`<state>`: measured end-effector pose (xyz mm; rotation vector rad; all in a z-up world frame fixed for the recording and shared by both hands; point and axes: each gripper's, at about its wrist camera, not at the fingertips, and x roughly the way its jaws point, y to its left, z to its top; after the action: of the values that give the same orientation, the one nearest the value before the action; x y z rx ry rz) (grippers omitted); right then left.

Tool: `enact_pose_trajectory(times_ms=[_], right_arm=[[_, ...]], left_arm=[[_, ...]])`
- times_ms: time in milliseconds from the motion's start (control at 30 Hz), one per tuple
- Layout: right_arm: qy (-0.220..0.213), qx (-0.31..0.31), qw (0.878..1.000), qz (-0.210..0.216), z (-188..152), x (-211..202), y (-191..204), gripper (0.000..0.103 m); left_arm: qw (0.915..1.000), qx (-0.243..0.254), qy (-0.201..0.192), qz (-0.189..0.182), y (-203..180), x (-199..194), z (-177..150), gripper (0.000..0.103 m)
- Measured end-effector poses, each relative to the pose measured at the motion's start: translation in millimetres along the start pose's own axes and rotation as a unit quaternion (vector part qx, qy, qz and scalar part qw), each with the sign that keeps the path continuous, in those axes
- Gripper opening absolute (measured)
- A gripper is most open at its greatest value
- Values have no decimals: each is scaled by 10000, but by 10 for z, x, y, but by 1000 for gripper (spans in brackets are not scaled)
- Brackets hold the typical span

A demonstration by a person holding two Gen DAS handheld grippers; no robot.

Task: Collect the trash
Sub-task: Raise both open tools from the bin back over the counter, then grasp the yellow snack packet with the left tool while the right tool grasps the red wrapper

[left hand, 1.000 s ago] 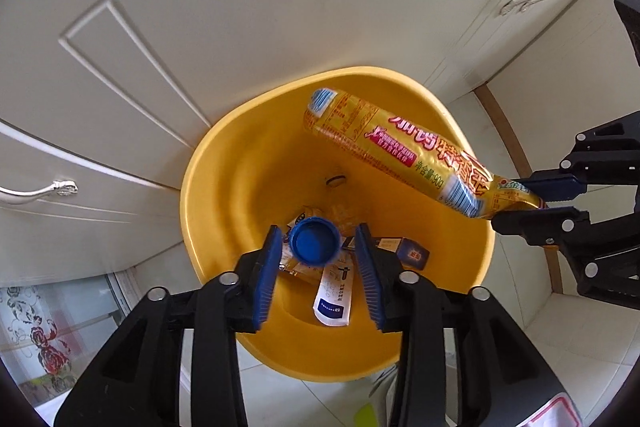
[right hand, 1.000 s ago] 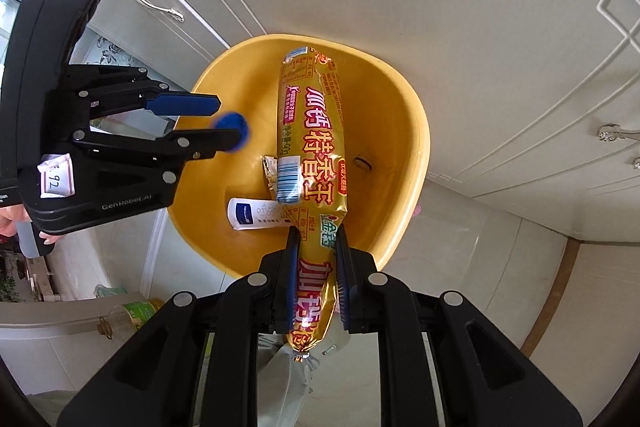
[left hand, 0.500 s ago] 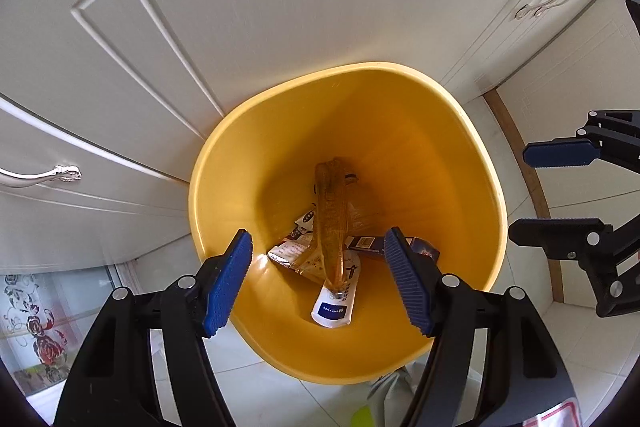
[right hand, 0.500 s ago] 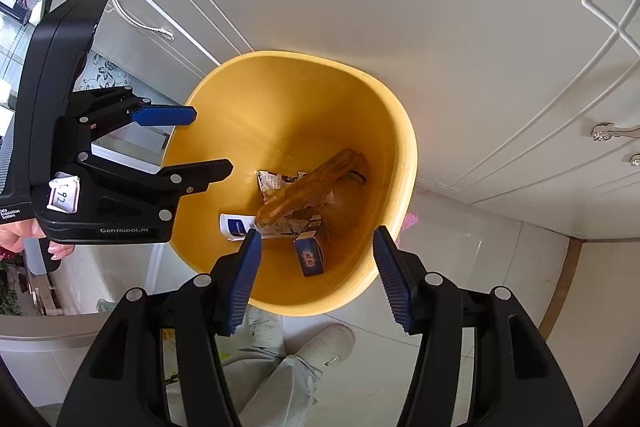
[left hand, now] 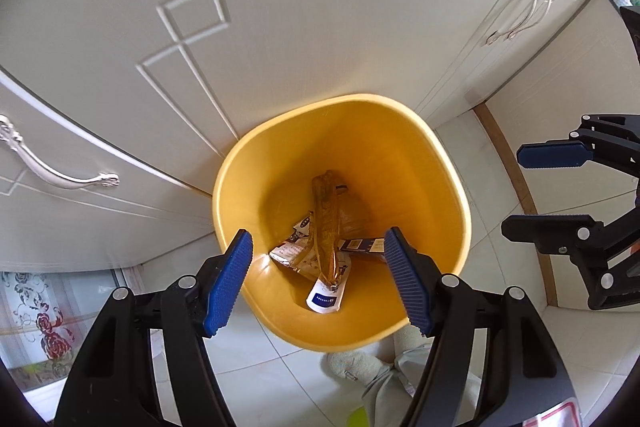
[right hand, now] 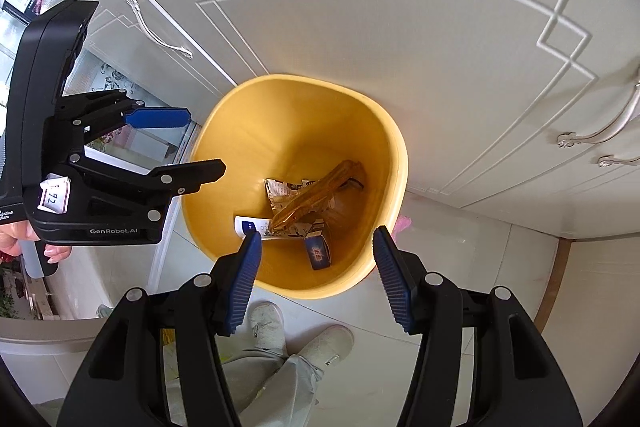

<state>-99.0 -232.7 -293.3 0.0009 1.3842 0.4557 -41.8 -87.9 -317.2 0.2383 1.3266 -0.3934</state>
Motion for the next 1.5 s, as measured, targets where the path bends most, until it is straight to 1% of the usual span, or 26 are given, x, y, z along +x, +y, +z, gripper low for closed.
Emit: enact_pose_trajectory(times_ms=[67, 233, 433, 633, 767, 800, 900, 967, 1100, 1333, 1500], right_arm=[[-60, -3, 10000, -37, 7, -91, 41, 59], [-375, 50, 9992, -117, -10, -507, 207, 59], [-827, 18, 9962, -269, -17, -1071, 468, 59], [-1383, 91, 9895, -400, 35, -1665, 615, 59], [-1792, 185, 9827, -432, 153, -1986, 681, 59], [-1873, 202, 9812, -411, 177, -2048, 684, 59], [-2086, 238, 9765, -486, 342, -2163, 727, 59], [-2179, 253, 9740, -573, 494, -2219, 728, 59], [-2348, 324, 9695, -622, 842, -2299, 659, 59], [-2392, 408, 9683, -597, 1595, -2239, 426, 59], [-2276, 532, 9705, -584, 2124, -2075, 201, 59]], left_arm=[[10000, -12, -64, -8, 0, -112, -9, 68], [9995, -12, -302, -13, -16, -515, -64, 68], [9970, -65, -774, -54, -67, -1160, -150, 68], [9911, -147, -1325, -43, -63, -1822, -182, 69], [9852, -183, -1702, 5, -4, -2192, -114, 70], [9842, -190, -1761, 9, 22, -2204, -103, 70], [9812, -242, -1911, 76, 117, -2382, 17, 70], [9799, -262, -1972, 120, 182, -2404, 100, 71], [9786, -367, -2012, 238, 357, -2449, 372, 71], [9757, -768, -2017, 376, 772, -2426, 957, 71], [9739, -996, -1963, 544, 1009, -2344, 1391, 71]])
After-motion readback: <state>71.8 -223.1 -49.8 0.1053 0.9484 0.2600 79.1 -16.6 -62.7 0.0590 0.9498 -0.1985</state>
